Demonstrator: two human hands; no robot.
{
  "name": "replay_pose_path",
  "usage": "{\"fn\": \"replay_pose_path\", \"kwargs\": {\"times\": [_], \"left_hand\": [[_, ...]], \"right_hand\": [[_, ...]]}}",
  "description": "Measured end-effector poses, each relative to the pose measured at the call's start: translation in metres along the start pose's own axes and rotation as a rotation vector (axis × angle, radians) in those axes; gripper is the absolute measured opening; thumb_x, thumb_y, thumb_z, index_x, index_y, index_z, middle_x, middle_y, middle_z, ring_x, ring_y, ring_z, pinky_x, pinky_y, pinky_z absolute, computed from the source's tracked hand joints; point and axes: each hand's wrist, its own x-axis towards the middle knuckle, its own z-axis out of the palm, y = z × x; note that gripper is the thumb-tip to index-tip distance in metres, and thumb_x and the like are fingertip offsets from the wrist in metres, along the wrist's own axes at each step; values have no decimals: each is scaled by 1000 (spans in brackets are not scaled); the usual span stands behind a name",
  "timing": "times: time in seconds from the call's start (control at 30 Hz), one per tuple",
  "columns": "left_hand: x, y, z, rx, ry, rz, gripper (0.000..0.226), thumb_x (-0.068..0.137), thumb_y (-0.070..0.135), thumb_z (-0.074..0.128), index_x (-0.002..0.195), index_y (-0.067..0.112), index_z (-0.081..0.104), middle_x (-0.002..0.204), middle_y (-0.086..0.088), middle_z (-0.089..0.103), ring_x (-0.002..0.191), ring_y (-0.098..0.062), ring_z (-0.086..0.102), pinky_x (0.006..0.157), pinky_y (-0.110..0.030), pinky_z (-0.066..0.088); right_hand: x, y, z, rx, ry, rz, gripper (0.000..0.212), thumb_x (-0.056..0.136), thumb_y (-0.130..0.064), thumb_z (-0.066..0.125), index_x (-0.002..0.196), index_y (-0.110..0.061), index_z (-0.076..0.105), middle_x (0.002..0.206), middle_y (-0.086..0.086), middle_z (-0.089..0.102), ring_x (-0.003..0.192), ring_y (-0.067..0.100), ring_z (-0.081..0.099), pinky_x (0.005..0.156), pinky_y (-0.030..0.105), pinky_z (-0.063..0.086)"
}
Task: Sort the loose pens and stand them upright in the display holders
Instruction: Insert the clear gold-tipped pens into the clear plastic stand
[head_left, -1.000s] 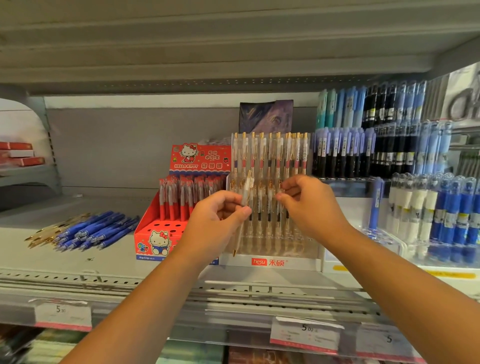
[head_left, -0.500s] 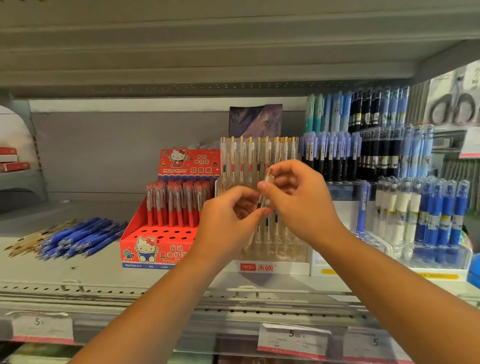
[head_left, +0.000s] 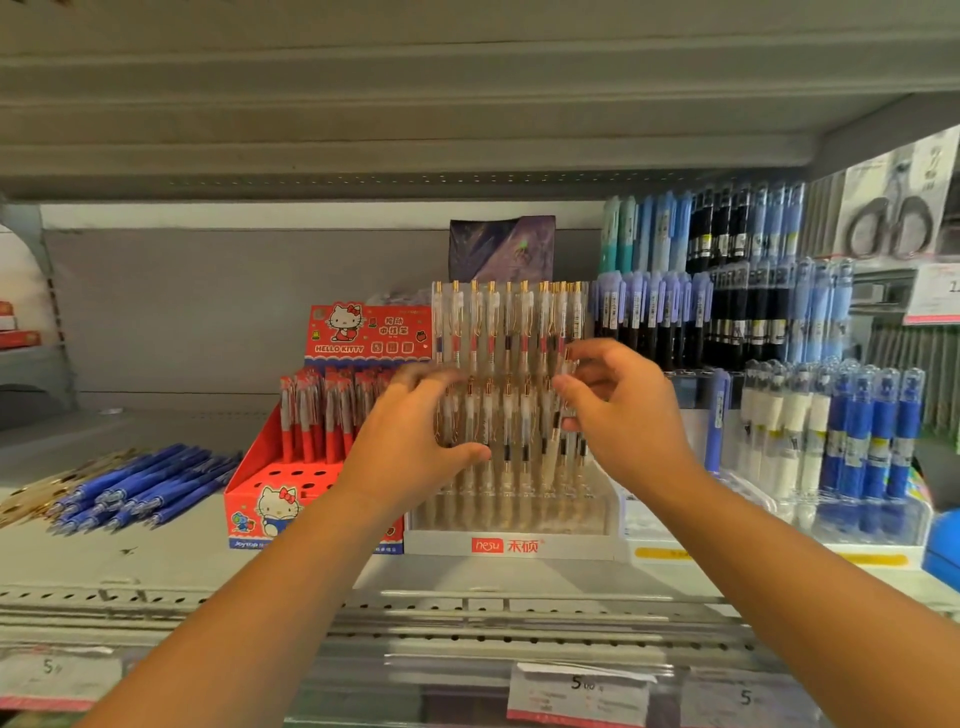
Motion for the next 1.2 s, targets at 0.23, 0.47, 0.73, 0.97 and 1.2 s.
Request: {"fn": "replay_pose_path", "kwargs": {"times": [0.23,0.47,0.73,0.97,1.2], "left_hand": [[3,-3,6,-6,24,14,79,68,46,86,137,32,50,139,11,41,112,5,32,101,-17,24],[0,-4,7,-19,13,19,80,71,46,84,140,33,45,145,11,37,125,-3,39,102,-20,23],[-9,-10,-12,-171,-154,30,90,80,47,77,150,45,20,157,15,25,139,1,24,110,-24,21],[-28,-41,-67,-173,-68,-30,61,85,34,73,137,40,41,131,22,43,123,-2,43,99,-25,37],[-65,-125,-157,-115,-112,-203,46,87,29,73,128,32,53,131,9,52,116,-12,54,99,-31,44]], "right_hand": [[-5,7,11,-202,-118,31,30,90,-23,70,120,-17,65,92,-11,61,83,17,67,76,40,60],[-7,6,13,-247,-148,66,32,91,-24,69,122,-16,63,89,-12,56,88,17,65,80,41,60],[-18,-7,4,-441,-85,-85,47,91,-37,66,136,-25,55,109,-4,59,96,11,58,85,31,52],[-30,-59,48,-183,-326,-204,35,89,-32,69,122,-28,63,110,-15,64,100,-2,58,90,23,50],[-36,-96,152,9,-539,-12,34,89,-32,71,121,-26,62,112,-9,66,103,5,62,89,25,52]]}}
